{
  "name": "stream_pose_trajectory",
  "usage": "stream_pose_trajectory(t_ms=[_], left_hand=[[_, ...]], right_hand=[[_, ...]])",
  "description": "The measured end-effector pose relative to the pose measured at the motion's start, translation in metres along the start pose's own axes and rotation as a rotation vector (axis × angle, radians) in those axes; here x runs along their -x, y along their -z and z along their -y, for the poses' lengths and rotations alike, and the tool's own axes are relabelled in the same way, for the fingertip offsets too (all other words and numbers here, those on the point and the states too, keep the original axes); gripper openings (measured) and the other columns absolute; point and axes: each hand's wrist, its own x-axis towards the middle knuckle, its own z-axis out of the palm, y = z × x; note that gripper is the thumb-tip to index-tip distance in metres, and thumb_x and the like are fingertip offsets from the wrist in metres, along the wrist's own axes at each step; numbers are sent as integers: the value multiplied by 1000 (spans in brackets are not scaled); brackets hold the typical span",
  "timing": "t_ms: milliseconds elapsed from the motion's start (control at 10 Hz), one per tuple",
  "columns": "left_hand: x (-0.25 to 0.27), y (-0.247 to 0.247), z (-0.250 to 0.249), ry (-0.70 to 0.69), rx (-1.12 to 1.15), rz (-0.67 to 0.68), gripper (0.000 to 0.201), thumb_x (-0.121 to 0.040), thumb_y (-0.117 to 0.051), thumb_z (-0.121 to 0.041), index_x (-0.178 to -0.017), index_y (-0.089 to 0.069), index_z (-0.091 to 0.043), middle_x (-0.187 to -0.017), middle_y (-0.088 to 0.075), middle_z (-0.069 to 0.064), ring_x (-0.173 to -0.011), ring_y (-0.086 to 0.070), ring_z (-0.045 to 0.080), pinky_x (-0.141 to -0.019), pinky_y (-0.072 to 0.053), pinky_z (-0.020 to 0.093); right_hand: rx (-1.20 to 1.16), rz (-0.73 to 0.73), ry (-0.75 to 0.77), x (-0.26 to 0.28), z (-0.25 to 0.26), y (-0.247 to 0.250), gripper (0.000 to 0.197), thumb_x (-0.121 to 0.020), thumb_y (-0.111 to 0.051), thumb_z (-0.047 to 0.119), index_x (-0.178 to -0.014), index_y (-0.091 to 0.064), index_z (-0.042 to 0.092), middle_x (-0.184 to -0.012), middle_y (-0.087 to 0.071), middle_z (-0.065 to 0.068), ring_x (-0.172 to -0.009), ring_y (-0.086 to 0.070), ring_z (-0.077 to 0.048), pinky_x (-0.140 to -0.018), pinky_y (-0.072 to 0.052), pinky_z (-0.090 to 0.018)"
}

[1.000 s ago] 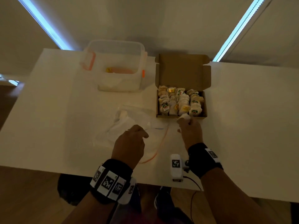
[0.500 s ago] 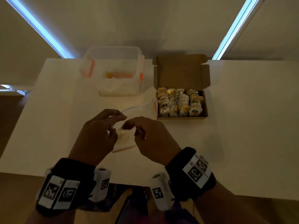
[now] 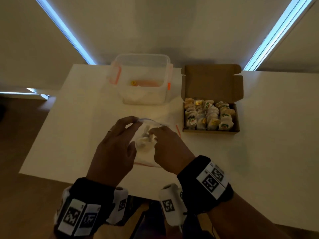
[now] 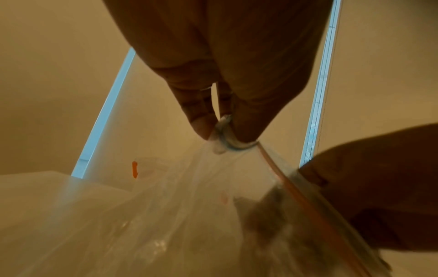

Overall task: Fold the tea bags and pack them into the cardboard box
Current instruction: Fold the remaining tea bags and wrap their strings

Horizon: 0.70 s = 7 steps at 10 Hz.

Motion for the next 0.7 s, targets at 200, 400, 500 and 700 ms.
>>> stream_pose_trajectory(t_ms=[200,400,500,700], left_hand=[[10,-6,-11,6,36,57,67,-83,-68,6,-143,-52,-17,-147,-44,-6,-104,-63,21,-79,-49,23],[19,-8,-22,-33,267,146,34,-100,-56,-21,-133,-61,-30,-144,-51,-12,-102,-62,2,-76,-52,15],[19,5,-18,44,499,58,18,-101,-58,-18,-110,-74,-23,-129,-65,-14,-100,-68,8,-70,-57,24],[-12,-36,67,592,345,15,14,-102,-60,-25,-109,-71,-28,-113,-71,-13,-90,-65,7,-81,-55,33]], right_hand=[[199,248,-136,-70,-11,-58,50,-100,-53,22,-145,-42,6,-138,-54,-17,-127,-54,-33,-104,-45,-40],[196,421,-197,-66,-38,-78,48,-102,-54,21,-147,-45,5,-154,-44,-17,-142,-42,-32,-111,-42,-25],[519,466,-105,-38,-54,-82,89,-94,-43,61,-161,-4,18,-169,6,-4,-155,-1,-22,-124,3,-34],[520,582,-194,-9,-43,-44,82,-105,-40,50,-157,17,24,-165,24,2,-154,16,-24,-122,11,-41]])
